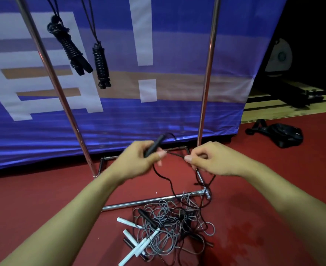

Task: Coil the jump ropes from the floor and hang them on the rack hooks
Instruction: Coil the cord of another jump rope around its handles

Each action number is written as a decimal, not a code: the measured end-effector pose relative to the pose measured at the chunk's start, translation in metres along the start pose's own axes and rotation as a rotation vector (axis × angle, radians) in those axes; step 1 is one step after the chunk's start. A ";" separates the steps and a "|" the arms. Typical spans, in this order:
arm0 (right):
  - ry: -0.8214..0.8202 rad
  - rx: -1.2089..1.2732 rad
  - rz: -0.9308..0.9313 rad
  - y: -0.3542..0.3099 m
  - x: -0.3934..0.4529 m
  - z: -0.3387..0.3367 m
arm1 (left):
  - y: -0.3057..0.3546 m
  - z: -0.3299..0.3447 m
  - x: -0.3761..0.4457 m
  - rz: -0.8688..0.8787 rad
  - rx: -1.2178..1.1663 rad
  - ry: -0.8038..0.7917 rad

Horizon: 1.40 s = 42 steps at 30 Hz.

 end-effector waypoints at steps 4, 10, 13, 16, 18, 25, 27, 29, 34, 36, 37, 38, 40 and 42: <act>-0.167 0.036 0.171 0.056 -0.015 0.003 | -0.042 -0.065 -0.005 -0.100 0.033 0.222; -0.056 0.083 0.011 0.026 -0.007 0.000 | -0.023 -0.011 -0.005 -0.060 -0.057 0.020; 0.066 0.040 -0.072 -0.003 0.007 0.002 | 0.009 0.043 -0.002 -0.018 -0.151 -0.117; 0.060 0.054 -0.071 -0.008 0.011 0.004 | 0.015 0.051 0.004 0.055 -0.041 -0.120; -0.057 0.131 0.015 0.003 0.008 0.013 | 0.012 0.030 0.009 0.067 0.059 -0.057; -0.243 0.234 0.168 0.045 -0.010 0.025 | -0.063 -0.058 0.004 -0.113 0.124 0.182; -0.201 0.244 0.118 0.031 -0.003 0.025 | -0.057 -0.041 0.004 -0.079 0.110 0.079; -0.181 0.252 0.060 0.014 0.005 0.027 | -0.038 -0.018 0.007 -0.015 0.160 0.022; -0.195 0.206 -0.022 -0.010 0.008 0.026 | -0.013 -0.007 0.012 0.016 0.148 0.123; -0.184 0.201 -0.027 -0.011 0.009 0.024 | -0.017 0.007 0.008 -0.028 -0.039 0.075; -0.194 0.186 -0.029 -0.011 0.008 0.025 | -0.017 0.013 0.007 -0.041 -0.090 0.064; -0.214 0.158 -0.034 -0.012 0.007 0.027 | -0.016 0.016 0.007 -0.048 -0.110 0.070; -0.254 0.075 -0.047 -0.014 0.004 0.031 | -0.010 0.016 0.008 -0.064 -0.160 0.082; -0.209 0.018 -0.065 -0.016 0.007 0.028 | -0.003 0.020 0.009 -0.056 -0.209 0.016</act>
Point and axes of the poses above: each hand's wrist, its own x-axis towards the middle knuckle, its own z-axis out of the palm, y = z × x, the point moved 10 cm from there along x, towards the middle knuckle, and after that the axes turned 1 degree about -z, right-handed, at the moved point
